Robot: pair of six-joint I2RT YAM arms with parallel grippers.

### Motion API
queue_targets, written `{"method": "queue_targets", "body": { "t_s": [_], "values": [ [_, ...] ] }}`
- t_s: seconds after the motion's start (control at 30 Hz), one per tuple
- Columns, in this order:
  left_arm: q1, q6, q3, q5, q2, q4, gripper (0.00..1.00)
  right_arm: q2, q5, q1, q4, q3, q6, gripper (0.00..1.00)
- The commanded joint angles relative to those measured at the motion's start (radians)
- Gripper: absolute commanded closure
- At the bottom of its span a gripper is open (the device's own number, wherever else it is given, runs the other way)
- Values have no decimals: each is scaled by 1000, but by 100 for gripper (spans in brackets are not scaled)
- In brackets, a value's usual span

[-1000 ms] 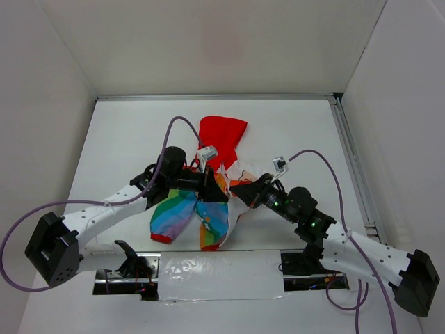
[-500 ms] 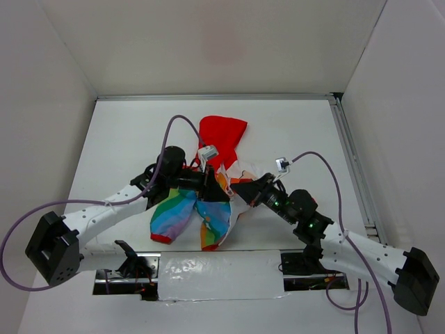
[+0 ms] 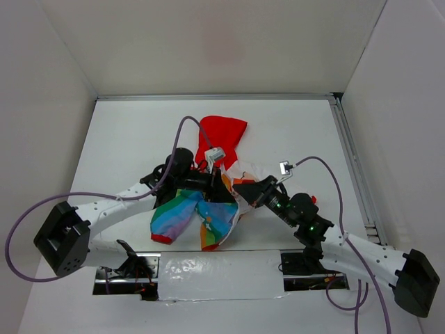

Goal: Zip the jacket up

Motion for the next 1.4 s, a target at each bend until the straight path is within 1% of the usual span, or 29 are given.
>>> {"method": "queue_targets", "body": {
  "t_s": [0.0,0.23,0.37,0.53,0.6,0.63,0.67,0.7,0.73,0.8,0.83,0.9,0.93,1.03,1.07,1.13,1.2,1.27,1.3,1.37],
  "values": [
    [-53,-10,1,35,24,1,100,-45,62,-6,120,19,49,100],
    [-114,-1,20,-36,30,-39,100,-47,95,-5,100,13,79,100],
    [-126,-16,5,-17,33,-21,100,-59,113,-5,93,11,78,100],
    [-151,-13,14,-27,59,-37,100,-102,136,-3,63,11,78,100],
    [-151,-18,19,-25,65,-40,100,-113,134,-5,27,25,58,100],
    [-151,-18,28,-48,67,-62,100,-114,127,-6,4,37,46,100],
    [-149,-16,49,-69,61,-76,100,-113,124,-6,-78,57,36,100],
    [-146,-12,65,-92,55,-88,100,-105,116,-6,-126,97,21,100],
    [-142,-8,80,-147,50,-129,100,-99,99,-6,-230,117,-8,99],
    [-105,-7,126,-178,39,-166,100,-79,81,-6,-335,175,-45,91],
    [-94,-4,139,-201,38,-183,100,-74,81,-6,-433,191,-56,88],
    [-86,4,175,-229,33,-203,100,-70,72,-6,-508,226,-101,80],
    [-85,22,201,-246,35,-233,100,-70,75,-5,-601,240,-138,69],
    [-83,31,237,-278,47,-275,100,-94,58,-5,-721,277,-197,55],
    [-79,33,244,-278,49,-280,100,-100,53,-5,-737,281,-216,52],
    [-65,27,251,-271,52,-292,100,-122,93,-5,-803,294,-238,47],
    [-53,19,246,-266,52,-292,100,-128,127,-3,-869,310,-246,36],
    [-34,15,237,-248,46,-291,100,-117,140,-5,-907,340,-273,30],
    [-27,13,232,-241,44,-284,100,-102,134,-5,-933,352,-286,29],
    [-14,13,232,-225,44,-281,100,-91,86,-2,-923,350,-310,29]
  ]
}}
